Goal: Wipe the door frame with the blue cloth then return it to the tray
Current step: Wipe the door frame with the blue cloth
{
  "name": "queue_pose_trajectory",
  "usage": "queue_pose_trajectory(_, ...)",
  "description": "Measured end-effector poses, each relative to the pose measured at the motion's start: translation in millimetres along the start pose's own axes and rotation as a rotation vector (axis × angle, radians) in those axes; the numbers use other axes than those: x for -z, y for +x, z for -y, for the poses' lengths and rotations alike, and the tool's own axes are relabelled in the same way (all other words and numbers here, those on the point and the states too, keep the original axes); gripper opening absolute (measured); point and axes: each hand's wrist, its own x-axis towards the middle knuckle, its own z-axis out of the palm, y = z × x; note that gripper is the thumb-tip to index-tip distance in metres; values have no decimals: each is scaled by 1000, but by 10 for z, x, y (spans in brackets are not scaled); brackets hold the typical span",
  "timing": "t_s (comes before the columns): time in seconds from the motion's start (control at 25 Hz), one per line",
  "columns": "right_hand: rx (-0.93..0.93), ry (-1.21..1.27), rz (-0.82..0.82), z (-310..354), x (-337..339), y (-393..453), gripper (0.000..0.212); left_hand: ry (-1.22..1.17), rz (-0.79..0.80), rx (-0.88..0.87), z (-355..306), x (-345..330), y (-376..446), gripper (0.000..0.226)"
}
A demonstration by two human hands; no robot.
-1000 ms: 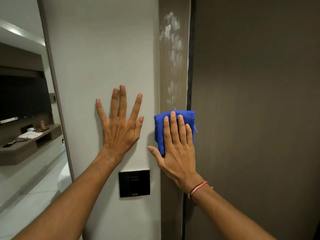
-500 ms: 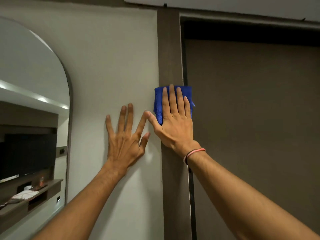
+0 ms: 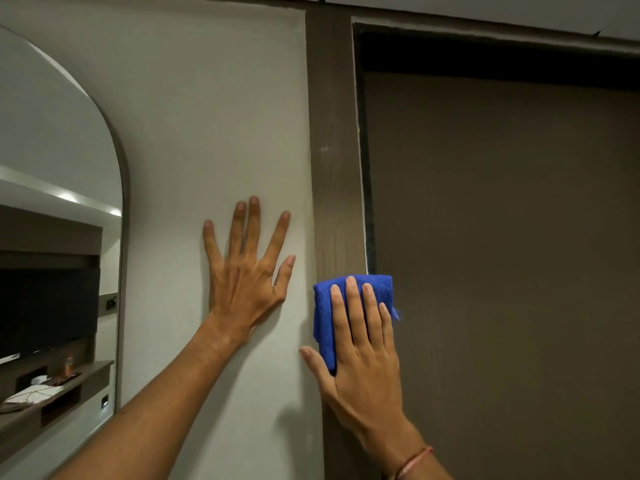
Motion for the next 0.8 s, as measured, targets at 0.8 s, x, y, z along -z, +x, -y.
queue_pose_trajectory(0.8,16,21,-20,5,628,3100,71,13,-43,-24,76,-11,475,73)
